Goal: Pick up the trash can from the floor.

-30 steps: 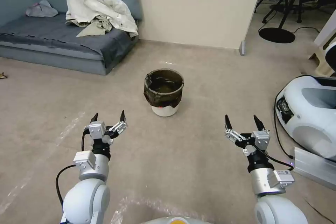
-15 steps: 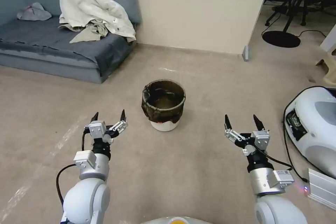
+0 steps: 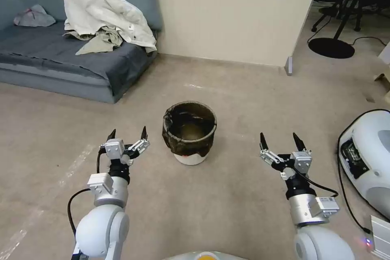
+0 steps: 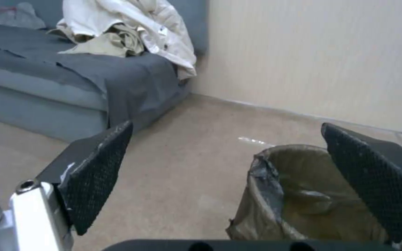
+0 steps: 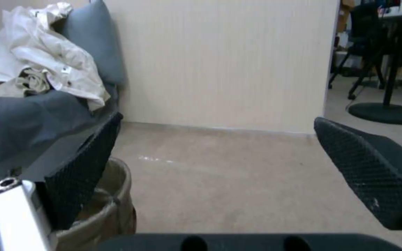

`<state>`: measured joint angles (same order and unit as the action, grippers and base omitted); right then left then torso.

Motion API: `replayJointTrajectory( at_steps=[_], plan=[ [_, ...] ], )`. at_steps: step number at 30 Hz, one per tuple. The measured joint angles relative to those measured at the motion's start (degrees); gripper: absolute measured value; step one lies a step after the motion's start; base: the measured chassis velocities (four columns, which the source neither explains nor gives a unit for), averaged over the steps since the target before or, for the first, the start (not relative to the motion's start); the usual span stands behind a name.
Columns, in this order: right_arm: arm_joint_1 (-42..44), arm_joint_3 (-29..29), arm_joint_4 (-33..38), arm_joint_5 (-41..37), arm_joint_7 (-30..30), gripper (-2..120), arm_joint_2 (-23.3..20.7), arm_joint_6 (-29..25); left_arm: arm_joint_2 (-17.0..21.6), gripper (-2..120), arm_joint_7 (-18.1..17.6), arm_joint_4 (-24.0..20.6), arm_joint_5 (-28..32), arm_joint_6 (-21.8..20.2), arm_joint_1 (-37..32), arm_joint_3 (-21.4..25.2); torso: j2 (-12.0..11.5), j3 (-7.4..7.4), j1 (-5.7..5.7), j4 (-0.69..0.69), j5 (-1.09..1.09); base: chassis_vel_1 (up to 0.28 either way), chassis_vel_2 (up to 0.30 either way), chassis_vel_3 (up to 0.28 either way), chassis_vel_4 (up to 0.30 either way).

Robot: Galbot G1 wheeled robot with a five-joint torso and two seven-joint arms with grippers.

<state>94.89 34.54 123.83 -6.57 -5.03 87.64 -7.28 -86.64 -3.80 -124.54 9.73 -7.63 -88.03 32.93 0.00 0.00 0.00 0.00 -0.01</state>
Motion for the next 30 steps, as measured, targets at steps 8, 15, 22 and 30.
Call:
replayJointTrajectory(
  at_steps=[8, 15, 22, 30],
  plan=[
    [-0.24, -0.37, -0.19, 0.37, -0.23, 100, 0.39, -0.19, 1.63, 100, 0.27, 0.49, 1.09, -0.87, 2.07, -0.53, 0.00, 0.00, 0.00, 0.00, 0.01, 0.000, 0.000, 0.000, 0.000],
    [-0.44, -0.34, 0.07, 0.47, -0.19, 100, 0.76, -0.05, 2.47, 100, 0.37, -1.22, 4.99, -4.46, 3.30, -1.34, 0.00, 0.00, 0.00, 0.00, 0.01, 0.000, 0.000, 0.000, 0.000],
    [-1.31, -0.03, 0.25, -0.26, -0.18, 100, 0.14, 0.70, 3.72, 100, -1.12, -3.93, 11.85, -14.46, 6.82, -2.11, 0.00, 0.00, 0.00, -0.01, 0.01, 0.000, 0.000, 0.000, 0.000],
    [-2.57, -0.74, -0.36, -0.65, -0.18, 100, -0.35, 1.37, 5.67, 100, -2.82, -4.20, 16.12, -21.69, 9.25, -1.96, 0.00, 0.00, 0.00, 0.00, 0.01, 0.000, 0.000, 0.000, 0.000]
  ],
)
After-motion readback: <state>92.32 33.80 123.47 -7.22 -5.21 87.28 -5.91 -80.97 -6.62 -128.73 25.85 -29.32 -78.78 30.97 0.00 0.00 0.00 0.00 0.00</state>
